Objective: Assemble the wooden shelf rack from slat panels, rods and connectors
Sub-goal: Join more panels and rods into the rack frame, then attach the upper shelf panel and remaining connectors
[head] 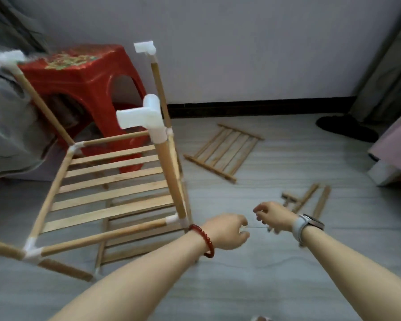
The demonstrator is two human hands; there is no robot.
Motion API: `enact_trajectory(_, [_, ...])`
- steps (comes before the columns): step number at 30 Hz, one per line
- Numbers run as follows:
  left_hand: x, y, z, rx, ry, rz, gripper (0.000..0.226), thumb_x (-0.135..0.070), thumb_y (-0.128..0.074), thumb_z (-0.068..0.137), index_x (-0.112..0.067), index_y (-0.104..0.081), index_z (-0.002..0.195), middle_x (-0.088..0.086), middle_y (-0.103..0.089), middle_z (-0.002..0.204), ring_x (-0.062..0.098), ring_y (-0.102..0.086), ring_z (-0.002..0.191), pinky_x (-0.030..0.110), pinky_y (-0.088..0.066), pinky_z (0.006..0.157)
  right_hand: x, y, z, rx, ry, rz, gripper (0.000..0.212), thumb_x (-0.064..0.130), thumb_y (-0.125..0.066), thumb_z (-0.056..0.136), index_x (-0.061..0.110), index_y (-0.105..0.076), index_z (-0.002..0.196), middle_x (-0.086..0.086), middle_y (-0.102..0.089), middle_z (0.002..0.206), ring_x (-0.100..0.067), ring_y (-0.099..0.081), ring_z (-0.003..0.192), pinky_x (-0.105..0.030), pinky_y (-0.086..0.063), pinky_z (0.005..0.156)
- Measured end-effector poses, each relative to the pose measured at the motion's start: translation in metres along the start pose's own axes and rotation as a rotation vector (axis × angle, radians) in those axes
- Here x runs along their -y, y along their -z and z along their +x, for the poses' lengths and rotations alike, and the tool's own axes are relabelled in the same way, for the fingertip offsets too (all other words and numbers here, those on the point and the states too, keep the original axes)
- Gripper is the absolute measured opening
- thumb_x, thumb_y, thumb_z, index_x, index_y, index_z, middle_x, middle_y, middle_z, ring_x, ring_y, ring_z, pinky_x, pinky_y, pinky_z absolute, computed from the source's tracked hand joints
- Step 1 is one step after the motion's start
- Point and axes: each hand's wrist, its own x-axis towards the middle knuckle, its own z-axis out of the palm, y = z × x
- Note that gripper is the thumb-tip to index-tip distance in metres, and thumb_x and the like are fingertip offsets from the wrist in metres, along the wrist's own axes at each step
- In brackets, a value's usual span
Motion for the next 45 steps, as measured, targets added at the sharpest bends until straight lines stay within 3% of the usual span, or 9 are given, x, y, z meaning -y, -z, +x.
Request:
enact_trajectory(3, [-0.007,-0.011,0.073,-0.088,0.140,-0.036,0.048,-0.030,-0.043,0.097,-0.014,-0.036,0.141,0.013,-0.040,0.142,0.031,-0.040,0.129,0.042,-0.036,0.105,-0.040,0.003,0.035,-0.078,-0.035,0.084,0.030,0.012,-0.038,0.097,0.008,-0.058,0.119,-0.009,-0.064,0.106,-0.030,-0.068,0.078,-0.037,-0.056,0.060])
enact_trajectory(7, [0.017,-0.038,0.157,-0.221,0.407,-0.213,0.050,-0.021,-0.042,0.094,-0.015,-0.030,0.142,0.012,-0.034,0.142,0.032,-0.036,0.128,0.043,-0.035,0.102,-0.087,-0.007,0.098,-0.189,-0.053,0.013,0.032,0.011,-0.040,0.096,0.008,-0.058,0.123,-0.013,-0.063,0.122,-0.030,-0.060,0.109,-0.034,-0.046,0.091])
enact_trajectory(10, [0.049,-0.066,0.201,-0.196,0.515,-0.279,0.057,-0.018,-0.044,0.092,-0.017,-0.025,0.146,0.011,-0.025,0.148,0.032,-0.030,0.132,0.043,-0.033,0.104,-0.099,-0.017,0.146,-0.196,-0.010,-0.005,0.036,0.014,-0.040,0.097,0.010,-0.051,0.131,-0.013,-0.055,0.131,-0.029,-0.052,0.119,-0.033,-0.041,0.097])
enact_trajectory(20, [0.148,-0.129,0.251,-0.084,0.530,-0.016,0.089,-0.064,-0.051,0.083,-0.043,0.007,0.147,-0.004,0.025,0.155,0.028,0.023,0.142,0.057,0.007,0.112,-0.057,-0.043,0.289,-0.158,0.232,-0.128,0.061,0.013,-0.041,0.097,0.011,-0.011,0.150,-0.004,-0.010,0.158,-0.023,-0.013,0.143,-0.041,-0.027,0.110])
enact_trajectory(28, [0.154,-0.130,0.246,-0.061,0.539,-0.022,0.085,-0.062,-0.050,0.084,-0.045,0.004,0.147,-0.006,0.023,0.156,0.024,0.021,0.143,0.052,0.006,0.114,-0.050,-0.080,0.293,-0.300,0.189,-0.344,0.033,0.008,-0.042,0.095,0.007,-0.041,0.128,-0.016,-0.050,0.122,-0.034,-0.046,0.111,-0.038,-0.037,0.082])
enact_trajectory(31, [0.147,-0.116,0.240,-0.158,0.579,-0.126,0.074,-0.042,-0.053,0.091,-0.031,-0.010,0.150,0.002,0.005,0.159,0.025,0.002,0.146,0.046,-0.010,0.117,-0.063,-0.076,0.269,-0.336,0.182,-0.112,0.023,0.004,-0.043,0.092,0.006,-0.046,0.115,-0.014,-0.051,0.114,-0.034,-0.048,0.103,-0.038,-0.038,0.071])
enact_trajectory(34, [0.124,-0.099,0.230,-0.439,0.640,-0.185,0.067,-0.026,-0.050,0.094,-0.018,-0.013,0.150,0.009,-0.004,0.157,0.028,-0.012,0.143,0.043,-0.024,0.112,-0.069,-0.051,0.240,-0.382,0.127,0.281,0.017,0.011,-0.045,0.095,0.004,-0.051,0.110,-0.015,-0.058,0.110,-0.034,-0.054,0.100,-0.041,-0.044,0.078])
enact_trajectory(39, [0.066,-0.060,0.213,-0.642,0.477,-0.319,0.067,-0.026,-0.047,0.096,-0.011,-0.011,0.150,0.012,-0.004,0.157,0.027,-0.006,0.144,0.040,-0.018,0.114,-0.052,-0.007,0.183,-0.478,0.043,0.641,0.017,0.014,-0.041,0.097,0.004,-0.050,0.108,-0.015,-0.059,0.096,-0.035,-0.058,0.093,-0.047,-0.046,0.083])
enact_trajectory(45, [0.016,-0.010,0.162,-0.651,0.197,0.236,0.076,-0.038,-0.046,0.095,-0.026,0.004,0.151,0.001,0.010,0.158,0.023,0.014,0.145,0.054,0.005,0.114,-0.029,0.052,0.097,-0.640,0.116,0.625,0.013,0.012,-0.040,0.098,0.005,-0.051,0.100,-0.008,-0.053,0.087,-0.022,-0.047,0.081,-0.027,-0.031,0.065])
